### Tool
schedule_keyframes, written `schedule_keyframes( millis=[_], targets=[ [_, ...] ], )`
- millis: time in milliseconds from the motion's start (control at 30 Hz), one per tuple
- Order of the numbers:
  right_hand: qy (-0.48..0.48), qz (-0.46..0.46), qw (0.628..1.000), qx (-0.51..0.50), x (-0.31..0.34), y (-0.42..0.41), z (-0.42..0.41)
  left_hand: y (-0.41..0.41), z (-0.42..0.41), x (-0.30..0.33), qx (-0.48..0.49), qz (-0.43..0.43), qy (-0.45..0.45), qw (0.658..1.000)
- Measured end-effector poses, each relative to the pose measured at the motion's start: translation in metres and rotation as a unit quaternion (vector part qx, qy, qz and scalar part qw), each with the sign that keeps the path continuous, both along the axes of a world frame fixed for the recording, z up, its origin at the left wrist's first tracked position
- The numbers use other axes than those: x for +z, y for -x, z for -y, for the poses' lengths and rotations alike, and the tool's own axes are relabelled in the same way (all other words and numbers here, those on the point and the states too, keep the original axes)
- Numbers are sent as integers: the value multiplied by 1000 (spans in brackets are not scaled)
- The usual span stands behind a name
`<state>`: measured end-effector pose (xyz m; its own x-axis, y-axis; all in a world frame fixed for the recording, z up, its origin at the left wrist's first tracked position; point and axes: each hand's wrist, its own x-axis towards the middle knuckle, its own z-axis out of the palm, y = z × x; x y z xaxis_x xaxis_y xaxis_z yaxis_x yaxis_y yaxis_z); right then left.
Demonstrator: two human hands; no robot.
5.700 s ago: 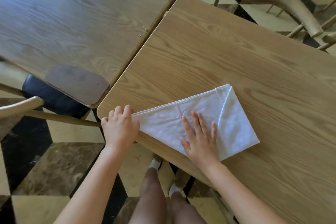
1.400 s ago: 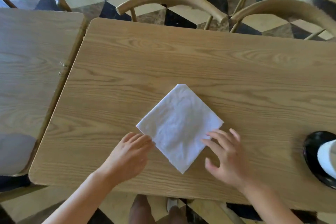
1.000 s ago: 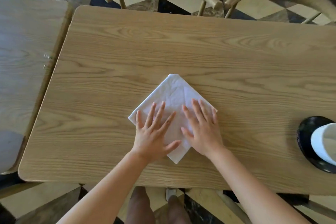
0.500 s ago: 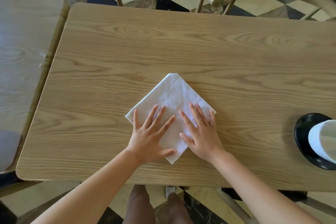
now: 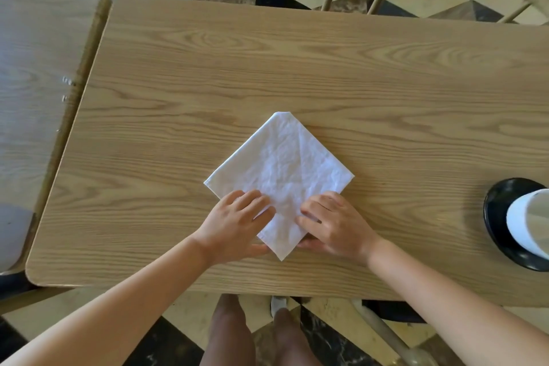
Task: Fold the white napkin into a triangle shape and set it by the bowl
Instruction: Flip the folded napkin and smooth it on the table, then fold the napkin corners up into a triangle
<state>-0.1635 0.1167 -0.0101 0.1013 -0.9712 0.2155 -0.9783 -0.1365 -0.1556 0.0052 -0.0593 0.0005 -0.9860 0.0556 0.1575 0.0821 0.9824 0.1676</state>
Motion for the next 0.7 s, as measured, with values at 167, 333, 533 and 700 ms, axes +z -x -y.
schedule_keyframes(
  millis=[167,333,533,700],
  targets=[
    [27,-3,1000,15,3,4,7,4,4,6,-35,4,25,999],
    [23,25,999,14,7,11,6,-1,11,6,-21,-20,5,1000],
    [12,59,997,-40,9,12,0,-5,11,3,2,-34,-50,998],
    [10,72,996,-48,9,1,-9,-20,12,-1,-12,-49,-78,996]
  ],
)
